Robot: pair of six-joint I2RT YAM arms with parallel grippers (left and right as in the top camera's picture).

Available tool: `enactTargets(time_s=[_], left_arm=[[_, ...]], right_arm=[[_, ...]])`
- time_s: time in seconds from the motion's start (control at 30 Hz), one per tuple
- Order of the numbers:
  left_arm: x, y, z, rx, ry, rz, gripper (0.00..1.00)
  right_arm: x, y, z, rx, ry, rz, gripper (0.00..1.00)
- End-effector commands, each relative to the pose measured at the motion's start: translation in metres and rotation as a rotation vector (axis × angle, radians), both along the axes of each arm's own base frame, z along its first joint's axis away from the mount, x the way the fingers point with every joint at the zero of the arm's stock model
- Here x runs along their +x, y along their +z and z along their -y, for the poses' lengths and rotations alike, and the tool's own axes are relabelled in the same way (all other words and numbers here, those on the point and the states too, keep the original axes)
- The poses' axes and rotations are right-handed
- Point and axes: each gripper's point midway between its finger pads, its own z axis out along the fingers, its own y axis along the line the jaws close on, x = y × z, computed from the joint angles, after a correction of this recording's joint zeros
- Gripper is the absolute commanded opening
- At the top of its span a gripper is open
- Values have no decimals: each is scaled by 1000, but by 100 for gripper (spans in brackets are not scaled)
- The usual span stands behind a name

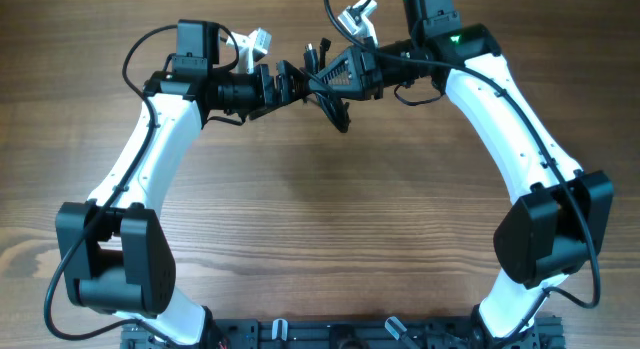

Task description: Untangle cables

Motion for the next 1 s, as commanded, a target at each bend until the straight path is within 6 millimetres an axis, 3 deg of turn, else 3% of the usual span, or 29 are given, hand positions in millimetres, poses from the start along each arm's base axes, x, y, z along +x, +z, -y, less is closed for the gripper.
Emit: enactTargets(time_s=[0.0, 0.1, 0.2, 0.37, 0.47, 0.63, 0.83, 0.97], left_arm=[[-8, 16, 13, -95, -111, 83, 98], [-8, 32, 20, -161, -160, 147, 98], [-8, 35, 29, -165, -183, 180, 96], [-6, 39, 61, -197, -219, 206, 90], [9, 34, 73, -239, -170, 139, 85], [38, 35, 72, -291, 30, -22, 75], [55, 21, 74, -304, 265, -244, 38], [56, -14, 61, -180, 410, -325, 4]], right_arm=[[-10, 13, 0, 93, 70, -10, 6], [-12, 19, 0, 122, 90, -10, 6], [-13, 20, 0, 131, 96, -13, 6], [-13, 20, 0, 127, 94, -27, 5], [-13, 20, 0, 127, 94, -29, 5], [-13, 20, 0, 123, 91, -30, 4], [-9, 15, -1, 86, 66, -59, 4], [0, 5, 0, 26, 13, -54, 4]])
